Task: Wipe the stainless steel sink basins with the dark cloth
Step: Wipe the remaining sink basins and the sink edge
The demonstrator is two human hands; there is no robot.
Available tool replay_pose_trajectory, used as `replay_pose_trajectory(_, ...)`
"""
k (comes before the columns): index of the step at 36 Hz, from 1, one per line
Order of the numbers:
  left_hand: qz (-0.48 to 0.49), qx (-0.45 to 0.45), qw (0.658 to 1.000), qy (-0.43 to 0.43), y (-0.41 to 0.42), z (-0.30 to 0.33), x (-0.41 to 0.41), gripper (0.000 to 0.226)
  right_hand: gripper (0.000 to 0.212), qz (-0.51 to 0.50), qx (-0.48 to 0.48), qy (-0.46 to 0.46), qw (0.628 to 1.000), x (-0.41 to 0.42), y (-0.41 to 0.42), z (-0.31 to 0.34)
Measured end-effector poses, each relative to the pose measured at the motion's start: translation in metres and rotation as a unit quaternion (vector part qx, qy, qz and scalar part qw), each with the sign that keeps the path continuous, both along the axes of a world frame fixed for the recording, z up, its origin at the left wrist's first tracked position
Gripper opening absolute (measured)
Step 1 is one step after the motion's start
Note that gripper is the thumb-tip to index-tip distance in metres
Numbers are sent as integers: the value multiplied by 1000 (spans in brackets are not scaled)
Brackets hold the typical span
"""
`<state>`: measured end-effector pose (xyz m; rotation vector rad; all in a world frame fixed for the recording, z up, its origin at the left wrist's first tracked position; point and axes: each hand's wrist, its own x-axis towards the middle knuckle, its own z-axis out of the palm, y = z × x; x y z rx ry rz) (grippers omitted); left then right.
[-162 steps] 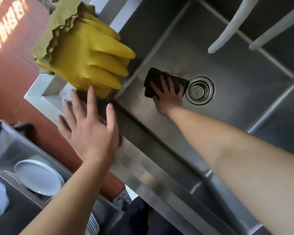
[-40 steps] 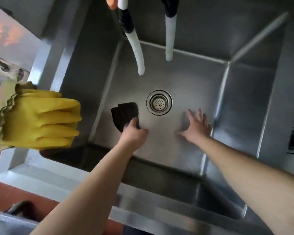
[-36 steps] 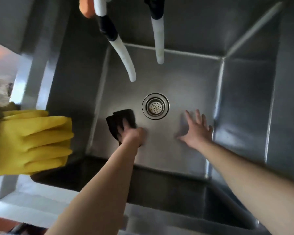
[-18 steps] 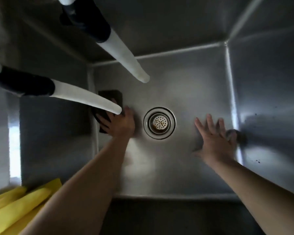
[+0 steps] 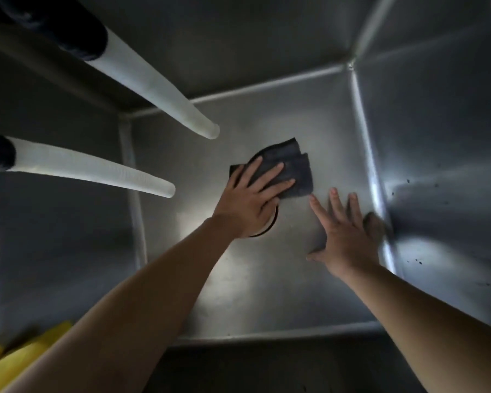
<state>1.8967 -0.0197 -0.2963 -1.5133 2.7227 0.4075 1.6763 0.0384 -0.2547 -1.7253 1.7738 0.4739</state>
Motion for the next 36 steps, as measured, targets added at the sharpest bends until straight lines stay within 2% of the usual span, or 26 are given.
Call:
replay_pose_trajectory(3,123,21,992,-12,-29,2,8,50,124,1,-3,5,1000,0,0,-1)
replay_pose_trajectory(6,307,64,949,-4,-73,3,11,53,125,4,-9,6,1000,0,0,-1)
replay_pose_trajectory(8,373,96,923,9,-97,2,7,55,126,4,-5,8,1000,0,0,-1)
replay_pose_trajectory(10,398,110,911,8,-105,0,-3,57,126,8,0,15,1000,0,0,-1)
replay_pose_trajectory(13,387,119,914,3,-93,1,-21,59,125,7,3,7,1000,0,0,0)
replay_pose_trajectory(16,275,145,951,-8,-70,6,-39,56,118,8,14,5,1000,2,-1,8)
replay_pose_trajectory(19,153,148,977,-13,-38,16,-60,57,89,5,44,2,999,5,1,25)
replay_pose_trajectory(22,82,134,987,-41,-14,22,-76,53,71,-61,69,-53,994,2,12,64)
replay_pose_trajectory(24,73,146,984,-66,-7,25,-81,55,59,-66,-1,-97,993,-4,22,102)
replay_pose_trajectory(26,72,138,983,-93,-5,30,-84,59,44,-45,-123,-152,980,-14,32,145)
replay_pose_trajectory(29,124,106,982,-99,-6,41,-87,64,34,-33,-305,-215,927,-39,47,196)
replay_pose_trajectory(32,180,154,968,-84,-10,51,-101,65,41,-36,-399,-144,905,-71,56,221)
replay_pose_trajectory(34,188,173,963,-86,-13,54,-110,64,52,-63,-397,-55,914,-92,58,223)
replay_pose_trajectory(36,202,182,959,-77,-16,57,-116,62,62,-95,-357,17,929,-108,58,218)
